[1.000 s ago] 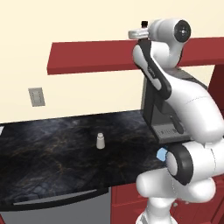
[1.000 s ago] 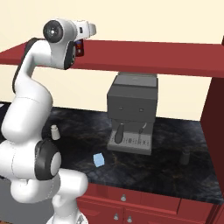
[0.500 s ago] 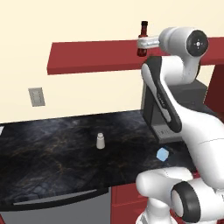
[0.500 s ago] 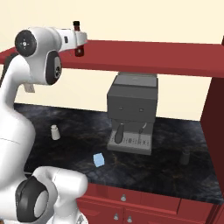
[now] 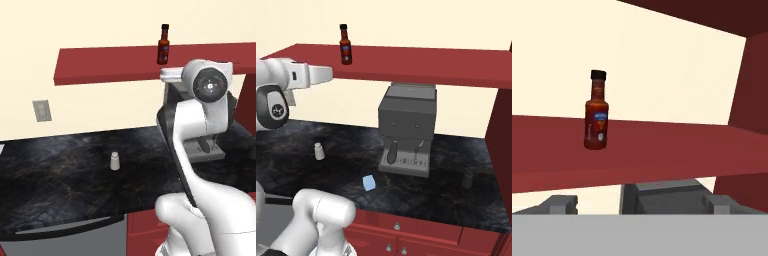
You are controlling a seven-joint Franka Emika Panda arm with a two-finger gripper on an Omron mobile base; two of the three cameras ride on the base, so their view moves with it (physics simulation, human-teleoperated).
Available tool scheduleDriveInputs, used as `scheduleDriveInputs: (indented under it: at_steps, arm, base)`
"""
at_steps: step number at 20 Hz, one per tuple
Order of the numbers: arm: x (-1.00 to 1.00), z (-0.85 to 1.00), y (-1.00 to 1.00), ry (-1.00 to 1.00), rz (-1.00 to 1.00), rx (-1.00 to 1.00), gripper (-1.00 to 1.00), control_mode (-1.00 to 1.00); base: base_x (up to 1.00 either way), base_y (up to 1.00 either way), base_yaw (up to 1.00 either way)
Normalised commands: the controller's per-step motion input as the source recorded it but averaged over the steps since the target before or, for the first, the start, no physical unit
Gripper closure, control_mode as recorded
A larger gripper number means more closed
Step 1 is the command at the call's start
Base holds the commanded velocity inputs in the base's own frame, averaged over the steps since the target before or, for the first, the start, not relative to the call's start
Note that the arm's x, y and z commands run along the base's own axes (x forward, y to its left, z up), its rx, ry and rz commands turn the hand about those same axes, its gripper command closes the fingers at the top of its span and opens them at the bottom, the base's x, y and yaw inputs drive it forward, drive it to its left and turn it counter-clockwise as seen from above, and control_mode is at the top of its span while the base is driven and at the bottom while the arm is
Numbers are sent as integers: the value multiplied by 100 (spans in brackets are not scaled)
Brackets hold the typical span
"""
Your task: There are various items on the counter. Only move the condiments/shakers into the cabinet.
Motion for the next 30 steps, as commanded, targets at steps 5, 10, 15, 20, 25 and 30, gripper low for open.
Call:
scheduleDriveInputs:
  at_steps: [5, 10, 15, 20, 25, 30]
  arm:
    - [-100, -95, 46, 12, -40, 0, -100, -100]
    - [-100, -100, 58, 12, -40, 0, -100, -100]
    - [-60, -98, 30, 5, -27, -2, -100, -100]
    - [28, -62, 5, -1, -3, -20, -100, -100]
    - [38, -52, 13, -4, -1, -22, -100, -100]
    - [13, -52, 40, -4, 2, -9, -100, -100]
  base:
    - [0, 0, 0]
    - [0, 0, 0]
    - [0, 0, 0]
    - [0, 0, 0]
    - [0, 0, 0]
    - [0, 0, 0]
